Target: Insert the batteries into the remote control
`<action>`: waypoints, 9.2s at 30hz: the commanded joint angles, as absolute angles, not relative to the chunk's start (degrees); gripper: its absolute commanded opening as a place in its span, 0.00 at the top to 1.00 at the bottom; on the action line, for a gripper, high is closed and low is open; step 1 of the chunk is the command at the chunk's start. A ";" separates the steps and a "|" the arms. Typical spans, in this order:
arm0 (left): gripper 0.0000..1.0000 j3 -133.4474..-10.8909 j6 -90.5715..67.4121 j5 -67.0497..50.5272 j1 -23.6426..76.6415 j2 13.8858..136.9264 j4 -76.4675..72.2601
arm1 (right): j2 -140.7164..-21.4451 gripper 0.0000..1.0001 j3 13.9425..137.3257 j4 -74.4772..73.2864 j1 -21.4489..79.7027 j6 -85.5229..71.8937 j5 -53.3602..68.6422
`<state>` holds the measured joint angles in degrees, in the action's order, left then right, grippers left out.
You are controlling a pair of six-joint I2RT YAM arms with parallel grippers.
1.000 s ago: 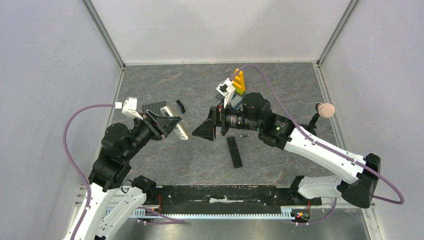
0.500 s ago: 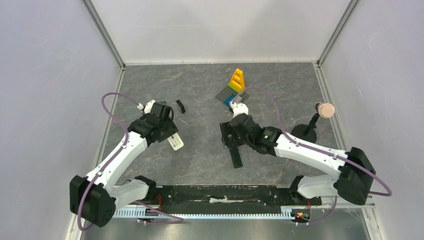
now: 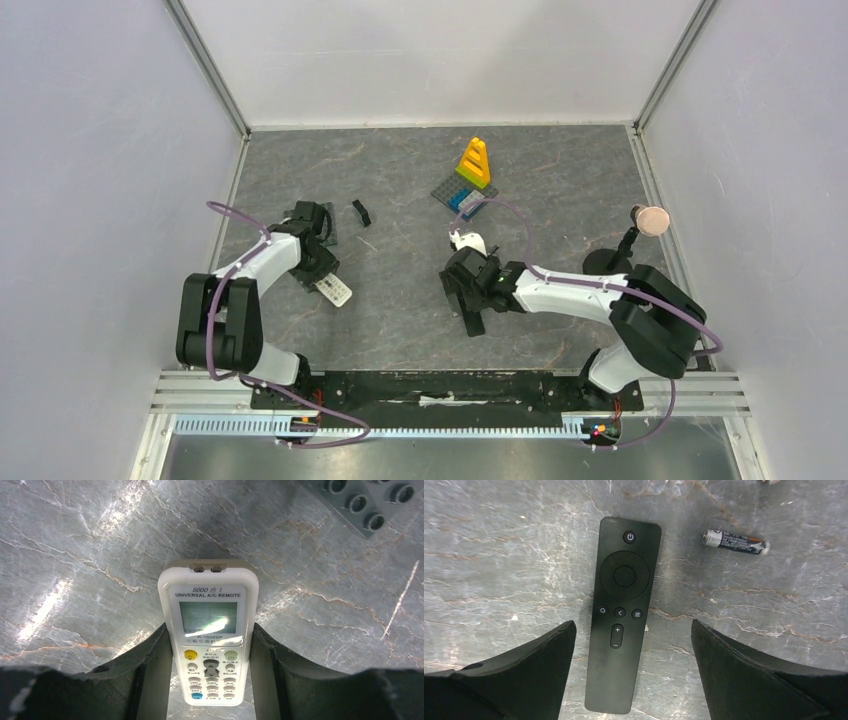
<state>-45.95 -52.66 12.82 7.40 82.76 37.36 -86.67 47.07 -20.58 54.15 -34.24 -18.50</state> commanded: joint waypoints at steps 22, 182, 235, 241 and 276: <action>0.40 -46.76 -59.44 14.82 6.41 85.76 39.02 | -92.89 0.24 46.20 -18.06 54.16 -34.95 -18.44; 0.25 -42.07 -50.39 -7.66 29.02 38.08 18.29 | -74.73 1.00 54.53 3.90 65.02 -28.46 4.96; 0.98 -32.66 -60.53 -29.15 29.03 32.68 -13.87 | -69.45 0.49 49.20 27.21 53.26 -57.30 31.02; 0.98 -32.33 -61.57 -28.90 29.02 32.91 -13.77 | -70.05 0.48 49.83 28.03 53.26 -59.04 26.26; 0.98 -30.65 -68.10 -4.20 29.07 22.45 -3.34 | -69.59 0.88 38.43 35.55 53.27 -59.65 32.79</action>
